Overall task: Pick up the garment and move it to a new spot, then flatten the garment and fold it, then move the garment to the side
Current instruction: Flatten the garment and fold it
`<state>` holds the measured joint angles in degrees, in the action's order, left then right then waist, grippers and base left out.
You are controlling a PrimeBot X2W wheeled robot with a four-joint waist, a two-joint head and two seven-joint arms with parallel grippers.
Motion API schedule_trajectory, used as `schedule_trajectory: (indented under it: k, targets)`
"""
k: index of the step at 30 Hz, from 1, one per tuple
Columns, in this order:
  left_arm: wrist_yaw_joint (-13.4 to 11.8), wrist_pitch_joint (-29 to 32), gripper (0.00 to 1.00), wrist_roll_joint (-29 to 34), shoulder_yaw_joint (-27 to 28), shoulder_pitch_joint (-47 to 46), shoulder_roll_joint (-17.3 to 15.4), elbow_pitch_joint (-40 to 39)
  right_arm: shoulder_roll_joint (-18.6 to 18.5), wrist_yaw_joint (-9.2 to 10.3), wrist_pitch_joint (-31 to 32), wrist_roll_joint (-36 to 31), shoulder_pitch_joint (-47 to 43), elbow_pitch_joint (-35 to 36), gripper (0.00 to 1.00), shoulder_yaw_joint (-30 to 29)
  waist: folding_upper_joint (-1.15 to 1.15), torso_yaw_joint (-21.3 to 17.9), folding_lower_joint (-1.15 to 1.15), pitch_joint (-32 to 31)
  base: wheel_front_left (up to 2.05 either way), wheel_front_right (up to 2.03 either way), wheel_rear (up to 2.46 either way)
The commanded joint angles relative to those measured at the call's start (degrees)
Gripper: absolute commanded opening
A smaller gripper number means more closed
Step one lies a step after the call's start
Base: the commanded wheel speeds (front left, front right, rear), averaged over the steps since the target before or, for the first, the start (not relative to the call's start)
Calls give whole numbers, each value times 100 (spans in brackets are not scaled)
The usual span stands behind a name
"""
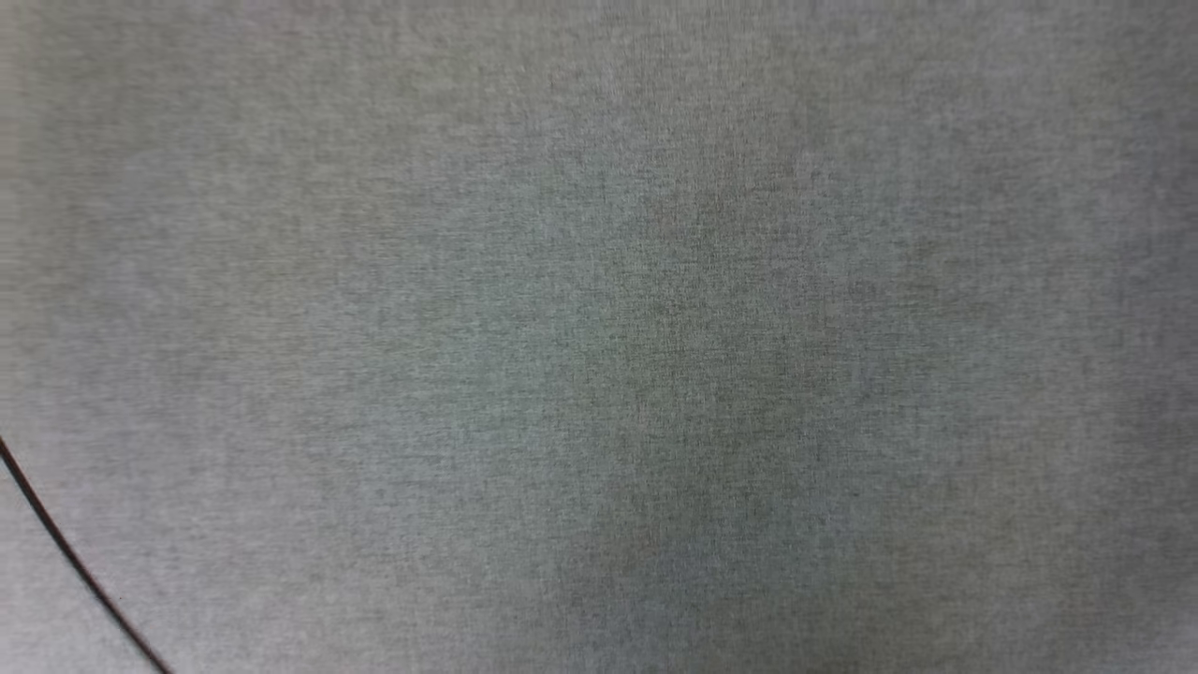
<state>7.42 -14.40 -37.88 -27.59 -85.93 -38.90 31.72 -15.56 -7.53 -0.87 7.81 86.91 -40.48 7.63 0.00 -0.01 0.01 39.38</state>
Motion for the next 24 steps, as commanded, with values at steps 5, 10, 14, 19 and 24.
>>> schedule_trajectory:
  k: [5, 10, 14, 19, 24]
  targets:
    - [2, -78, 0, -140, -189, 1129, 82, -249, -95, 8, -156, 258, -828, -174, 0, 210, 0, 71, -1, -468, 0, 0, 0]
    - [-61, -89, 0, -186, -181, 2558, 216, -788, -371, 7, -29, 765, -1912, 214, 0, 764, 0, 161, -1, -999, 0, 0, 0]
    - [-192, -86, 0, -324, -252, 3721, 157, -1013, -622, 8, 230, 1388, -2953, 736, 0, 1124, 0, 140, -1, -1454, 0, 0, 0]
    - [-268, -35, 0, -563, -405, 4954, 4, -1081, -1007, 7, 512, 1908, -4202, 1468, 0, 1505, 0, 93, -1, -1984, 0, 0, 0]
    - [-357, -29, 0, -736, -498, 5877, -154, -1137, -1365, 7, 788, 2299, -5219, 1952, 0, 1675, 0, 59, -1, -2419, 0, 0, 0]
